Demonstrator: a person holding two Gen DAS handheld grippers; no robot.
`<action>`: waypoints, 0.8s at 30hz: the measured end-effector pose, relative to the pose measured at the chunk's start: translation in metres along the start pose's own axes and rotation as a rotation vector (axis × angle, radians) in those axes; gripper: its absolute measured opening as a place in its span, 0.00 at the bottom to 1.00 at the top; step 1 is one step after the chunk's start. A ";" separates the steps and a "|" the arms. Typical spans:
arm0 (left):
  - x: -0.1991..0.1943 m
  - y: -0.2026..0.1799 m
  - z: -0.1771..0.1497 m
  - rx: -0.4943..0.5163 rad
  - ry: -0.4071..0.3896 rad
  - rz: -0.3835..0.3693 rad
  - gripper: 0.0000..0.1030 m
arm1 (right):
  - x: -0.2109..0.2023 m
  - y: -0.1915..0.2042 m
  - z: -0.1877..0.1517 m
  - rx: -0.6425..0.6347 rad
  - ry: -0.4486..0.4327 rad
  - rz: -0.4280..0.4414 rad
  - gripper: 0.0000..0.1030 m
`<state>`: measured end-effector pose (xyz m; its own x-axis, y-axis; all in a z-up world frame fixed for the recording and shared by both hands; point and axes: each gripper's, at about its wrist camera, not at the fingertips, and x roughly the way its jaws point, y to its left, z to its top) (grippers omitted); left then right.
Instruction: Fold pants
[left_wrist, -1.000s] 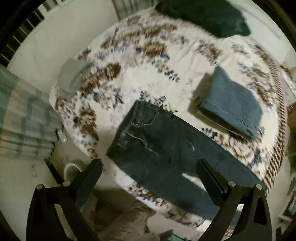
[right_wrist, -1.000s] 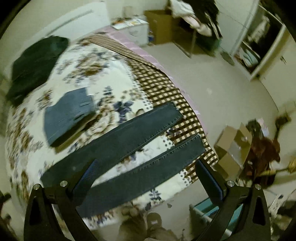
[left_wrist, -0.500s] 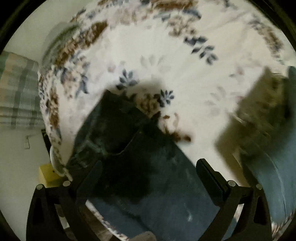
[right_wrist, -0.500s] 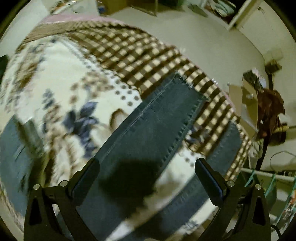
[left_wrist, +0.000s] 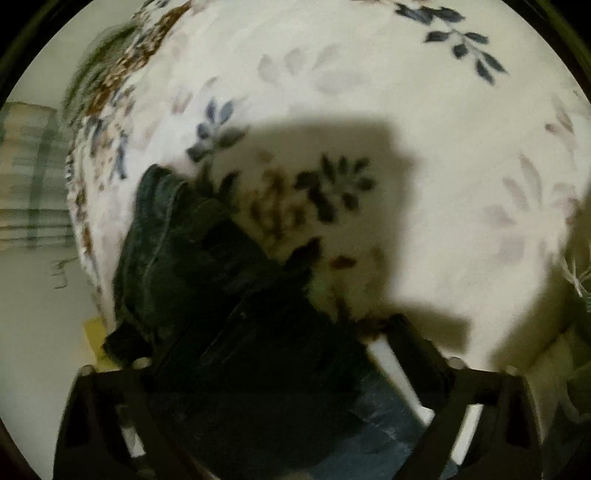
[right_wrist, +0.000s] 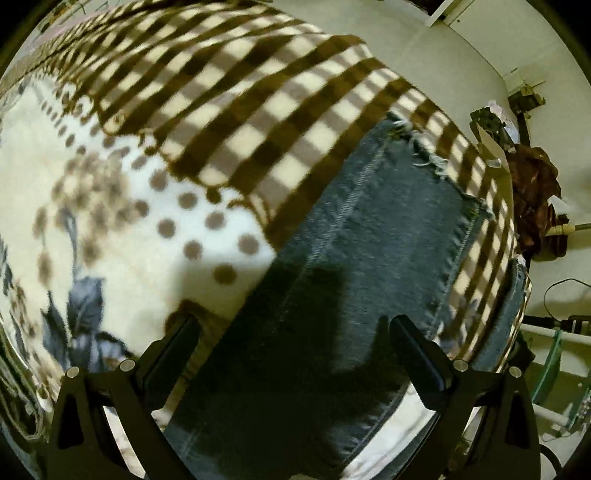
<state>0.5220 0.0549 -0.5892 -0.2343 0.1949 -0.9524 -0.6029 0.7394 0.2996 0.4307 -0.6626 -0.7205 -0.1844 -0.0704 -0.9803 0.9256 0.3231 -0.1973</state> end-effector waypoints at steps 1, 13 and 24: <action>-0.001 0.001 0.000 0.004 -0.010 -0.016 0.66 | 0.002 0.003 0.000 -0.011 0.001 -0.005 0.98; -0.024 0.037 -0.011 -0.046 -0.080 -0.187 0.14 | -0.012 0.015 -0.024 -0.094 -0.012 0.051 0.09; -0.072 0.103 -0.047 -0.110 -0.156 -0.402 0.06 | -0.097 -0.045 -0.062 -0.119 -0.118 0.222 0.04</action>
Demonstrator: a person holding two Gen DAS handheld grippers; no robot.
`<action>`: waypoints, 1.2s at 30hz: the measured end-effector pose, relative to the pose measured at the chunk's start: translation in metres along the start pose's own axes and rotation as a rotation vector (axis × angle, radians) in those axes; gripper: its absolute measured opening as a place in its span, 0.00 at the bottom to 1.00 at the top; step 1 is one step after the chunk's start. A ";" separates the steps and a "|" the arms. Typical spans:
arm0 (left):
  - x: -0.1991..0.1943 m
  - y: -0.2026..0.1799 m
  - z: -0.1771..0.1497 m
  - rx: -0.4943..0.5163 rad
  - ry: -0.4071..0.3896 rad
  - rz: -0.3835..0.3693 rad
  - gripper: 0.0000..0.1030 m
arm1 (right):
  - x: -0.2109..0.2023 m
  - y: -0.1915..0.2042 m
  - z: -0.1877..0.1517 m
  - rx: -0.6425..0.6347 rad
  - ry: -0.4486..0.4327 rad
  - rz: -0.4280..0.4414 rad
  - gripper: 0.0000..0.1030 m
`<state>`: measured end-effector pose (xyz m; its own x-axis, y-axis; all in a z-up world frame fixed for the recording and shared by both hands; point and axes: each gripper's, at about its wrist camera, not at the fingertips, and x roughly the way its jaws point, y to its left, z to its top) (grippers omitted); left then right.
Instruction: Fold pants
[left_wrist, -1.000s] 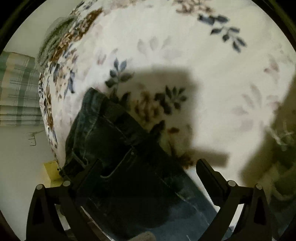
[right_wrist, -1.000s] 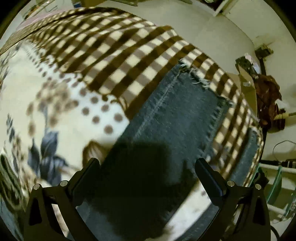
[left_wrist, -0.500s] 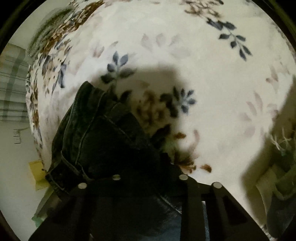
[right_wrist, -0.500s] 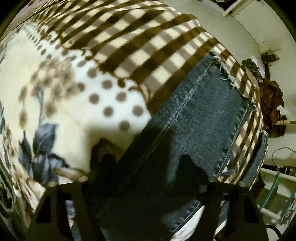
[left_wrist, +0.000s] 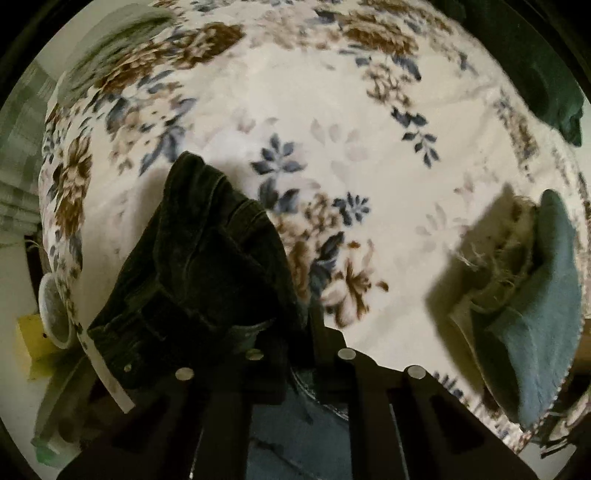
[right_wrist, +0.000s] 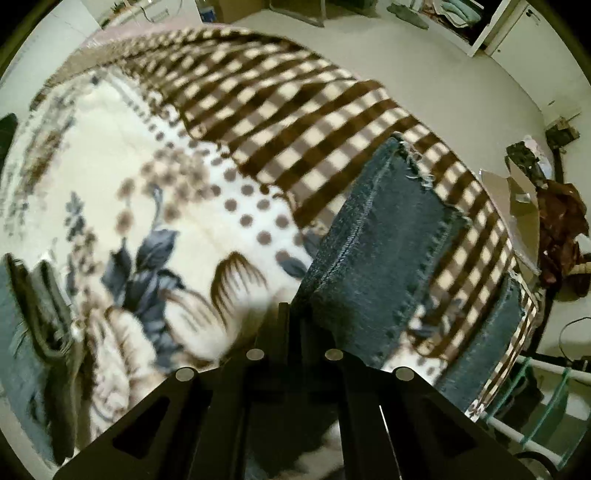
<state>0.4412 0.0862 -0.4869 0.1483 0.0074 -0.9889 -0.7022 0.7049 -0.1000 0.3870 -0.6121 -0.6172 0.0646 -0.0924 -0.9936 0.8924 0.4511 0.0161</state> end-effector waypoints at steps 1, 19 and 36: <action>-0.005 0.011 -0.003 -0.005 -0.006 -0.015 0.06 | -0.010 -0.007 -0.003 0.003 -0.007 0.019 0.04; -0.006 0.203 -0.129 -0.036 0.016 -0.021 0.05 | -0.018 -0.232 -0.115 0.102 0.040 0.149 0.03; -0.033 0.202 -0.183 0.025 -0.128 -0.096 0.34 | 0.021 -0.324 -0.115 0.092 0.072 0.196 0.54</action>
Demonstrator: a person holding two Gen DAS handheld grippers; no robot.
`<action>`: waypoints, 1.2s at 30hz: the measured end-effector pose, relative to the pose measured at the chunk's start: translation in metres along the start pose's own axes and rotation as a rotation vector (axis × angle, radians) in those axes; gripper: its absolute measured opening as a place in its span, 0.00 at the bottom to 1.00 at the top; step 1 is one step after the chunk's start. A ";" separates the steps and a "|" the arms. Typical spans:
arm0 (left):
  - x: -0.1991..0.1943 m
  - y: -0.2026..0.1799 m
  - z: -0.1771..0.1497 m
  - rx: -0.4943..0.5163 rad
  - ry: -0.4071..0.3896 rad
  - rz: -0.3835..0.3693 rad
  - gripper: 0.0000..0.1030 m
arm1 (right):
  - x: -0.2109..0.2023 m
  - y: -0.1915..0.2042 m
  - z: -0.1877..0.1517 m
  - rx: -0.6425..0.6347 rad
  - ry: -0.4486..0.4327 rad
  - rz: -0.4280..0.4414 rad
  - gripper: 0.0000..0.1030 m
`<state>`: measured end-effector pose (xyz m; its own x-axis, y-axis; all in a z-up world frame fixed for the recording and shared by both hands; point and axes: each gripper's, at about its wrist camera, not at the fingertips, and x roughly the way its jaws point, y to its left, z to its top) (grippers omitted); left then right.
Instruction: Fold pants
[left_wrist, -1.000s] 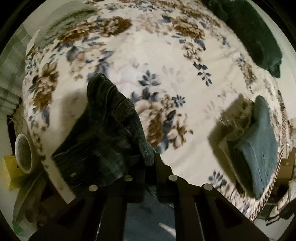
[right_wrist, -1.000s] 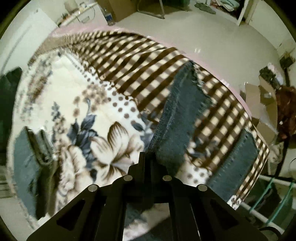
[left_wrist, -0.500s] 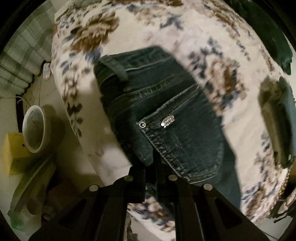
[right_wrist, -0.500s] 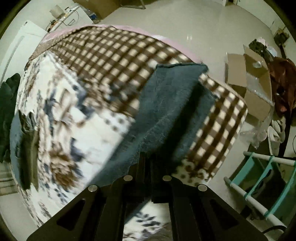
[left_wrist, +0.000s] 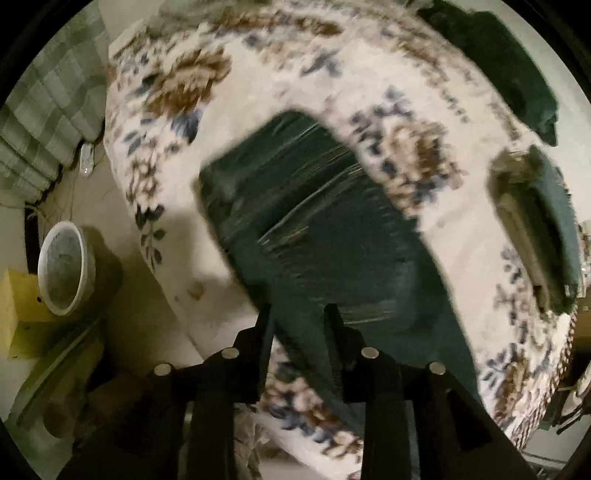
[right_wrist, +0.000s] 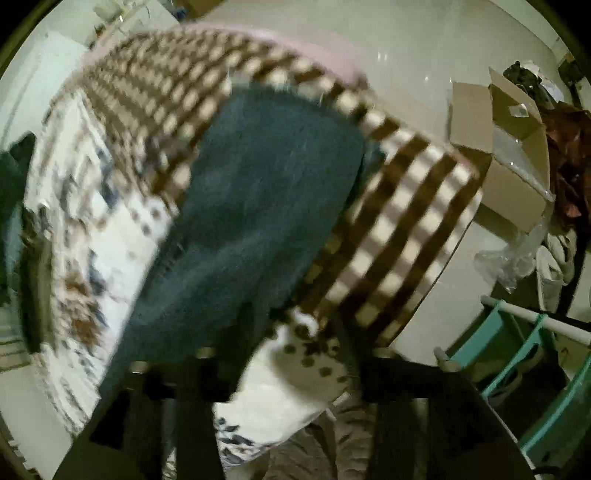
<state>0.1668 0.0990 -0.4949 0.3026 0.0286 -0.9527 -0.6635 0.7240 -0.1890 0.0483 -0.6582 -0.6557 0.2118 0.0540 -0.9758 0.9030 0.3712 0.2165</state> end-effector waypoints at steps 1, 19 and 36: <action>-0.005 -0.008 -0.003 0.015 -0.011 -0.019 0.40 | -0.008 -0.003 0.009 0.006 -0.024 0.011 0.55; 0.020 -0.267 -0.188 0.690 0.119 -0.259 0.78 | 0.044 0.078 0.132 -0.480 -0.048 -0.188 0.06; 0.039 -0.267 -0.211 0.761 0.148 -0.205 0.78 | 0.019 -0.002 0.130 -0.145 -0.083 -0.048 0.56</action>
<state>0.2113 -0.2386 -0.5318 0.2388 -0.2094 -0.9482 0.0610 0.9778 -0.2005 0.0995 -0.7779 -0.6711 0.2051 -0.0415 -0.9779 0.8507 0.5016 0.1572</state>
